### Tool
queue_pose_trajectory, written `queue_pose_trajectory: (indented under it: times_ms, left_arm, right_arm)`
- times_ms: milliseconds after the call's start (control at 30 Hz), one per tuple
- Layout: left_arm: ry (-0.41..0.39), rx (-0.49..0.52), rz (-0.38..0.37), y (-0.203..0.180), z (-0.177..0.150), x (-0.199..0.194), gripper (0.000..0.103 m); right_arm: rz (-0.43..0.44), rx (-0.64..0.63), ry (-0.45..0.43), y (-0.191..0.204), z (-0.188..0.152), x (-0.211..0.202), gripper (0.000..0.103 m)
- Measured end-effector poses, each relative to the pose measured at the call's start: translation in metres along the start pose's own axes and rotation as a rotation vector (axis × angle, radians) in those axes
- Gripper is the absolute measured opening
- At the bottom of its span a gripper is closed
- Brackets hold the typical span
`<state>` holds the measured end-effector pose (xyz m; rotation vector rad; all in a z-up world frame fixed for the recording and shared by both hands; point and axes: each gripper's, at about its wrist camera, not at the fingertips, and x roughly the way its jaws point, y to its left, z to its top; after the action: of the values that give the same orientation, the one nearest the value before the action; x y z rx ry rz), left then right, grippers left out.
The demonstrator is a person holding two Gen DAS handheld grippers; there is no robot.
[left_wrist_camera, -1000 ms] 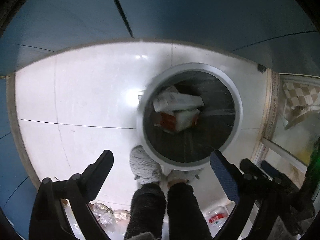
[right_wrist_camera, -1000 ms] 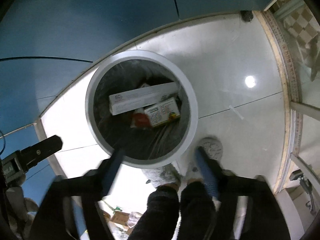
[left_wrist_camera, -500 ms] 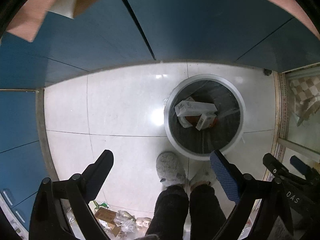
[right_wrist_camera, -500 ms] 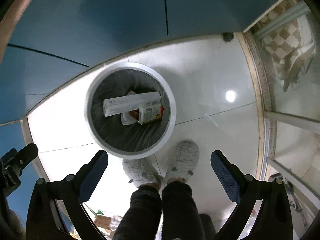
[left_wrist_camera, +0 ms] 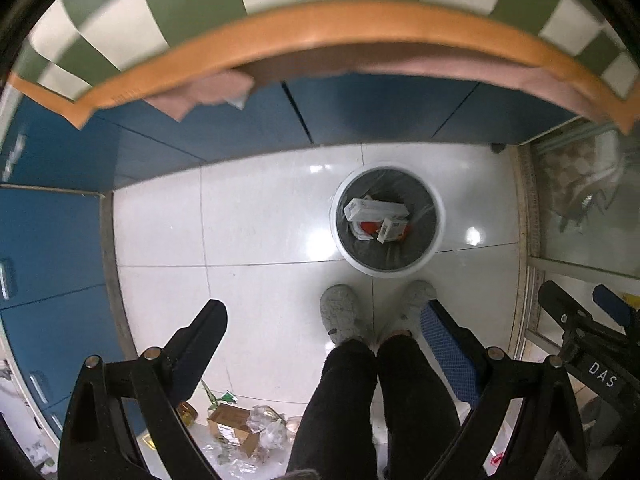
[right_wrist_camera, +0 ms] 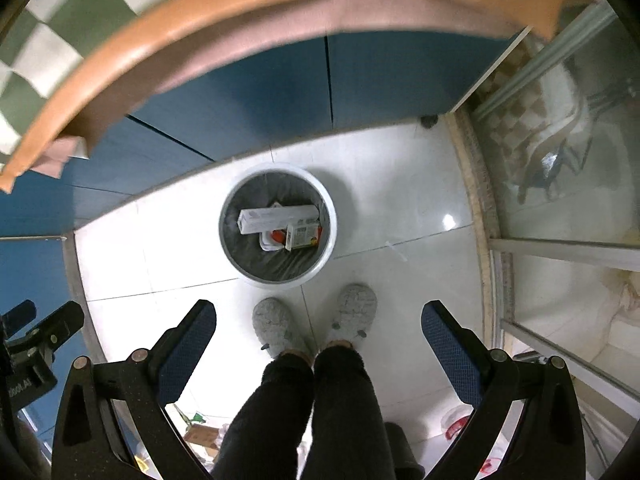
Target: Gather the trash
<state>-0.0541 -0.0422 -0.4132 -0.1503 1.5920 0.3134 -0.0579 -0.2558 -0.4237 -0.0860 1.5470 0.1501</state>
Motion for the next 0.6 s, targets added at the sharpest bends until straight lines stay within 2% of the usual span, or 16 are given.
queue_pose_trajectory:
  times_ms: [300,467,600]
  left_arm:
    - [-0.068,0.023,-0.049,0.020,-0.021,-0.098,0.099]
    - [-0.152,0.031,-0.050,0.032,-0.024,-0.151,0.099]
    - [-0.230,0.010,-0.024,0.043,-0.008,-0.181,0.099]
  right_arm:
    - [0.006,-0.028,-0.080,0.016,-0.022,-0.141,0.103]
    - [0.052,-0.018,-0.104,0.029,-0.031,-0.193,0.103]
    - [0.122,0.005,-0.154,0.038,-0.024,-0.225,0.103]
